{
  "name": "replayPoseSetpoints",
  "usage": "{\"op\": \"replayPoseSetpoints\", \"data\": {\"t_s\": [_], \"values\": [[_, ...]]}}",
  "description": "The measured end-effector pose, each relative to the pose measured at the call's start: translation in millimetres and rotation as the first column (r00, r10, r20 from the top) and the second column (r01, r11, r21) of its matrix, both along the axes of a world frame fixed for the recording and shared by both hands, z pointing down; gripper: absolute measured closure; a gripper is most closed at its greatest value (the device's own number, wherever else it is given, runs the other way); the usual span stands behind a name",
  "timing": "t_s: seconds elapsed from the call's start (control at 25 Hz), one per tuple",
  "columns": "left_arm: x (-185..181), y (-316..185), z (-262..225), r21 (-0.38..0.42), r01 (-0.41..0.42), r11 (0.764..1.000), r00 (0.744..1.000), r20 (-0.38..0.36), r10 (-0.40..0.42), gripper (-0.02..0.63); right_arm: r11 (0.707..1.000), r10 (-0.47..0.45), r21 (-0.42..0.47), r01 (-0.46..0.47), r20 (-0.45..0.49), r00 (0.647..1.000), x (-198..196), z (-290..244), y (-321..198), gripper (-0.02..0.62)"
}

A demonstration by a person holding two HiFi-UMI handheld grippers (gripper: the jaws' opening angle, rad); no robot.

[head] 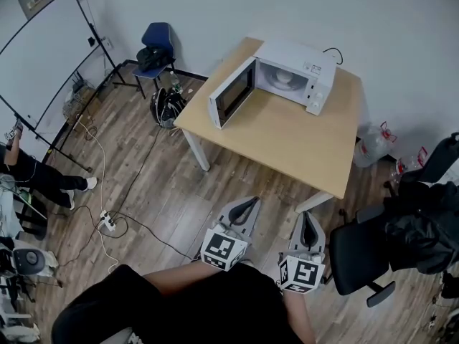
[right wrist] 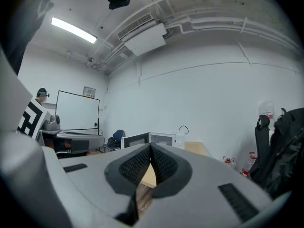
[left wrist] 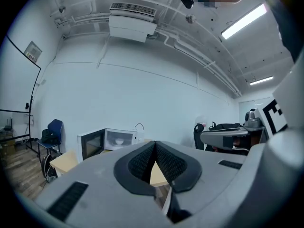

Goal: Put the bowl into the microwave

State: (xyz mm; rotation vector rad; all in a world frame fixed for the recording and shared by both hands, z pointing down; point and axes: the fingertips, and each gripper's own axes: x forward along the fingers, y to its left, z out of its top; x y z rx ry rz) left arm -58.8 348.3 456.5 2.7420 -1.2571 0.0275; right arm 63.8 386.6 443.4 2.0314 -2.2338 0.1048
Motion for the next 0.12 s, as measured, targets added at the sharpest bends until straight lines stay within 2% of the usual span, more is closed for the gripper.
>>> {"op": "replayPoseSetpoints", "data": {"t_s": [0.12], "values": [[-2.3, 1.8, -1.0, 0.001, -0.002, 1.0, 1.0, 0.004, 0.002, 0.594, 1.0, 0.005, 0.007, -0.005, -0.005, 1.0, 3.4, -4.3, -0.4, 0.535]]}}
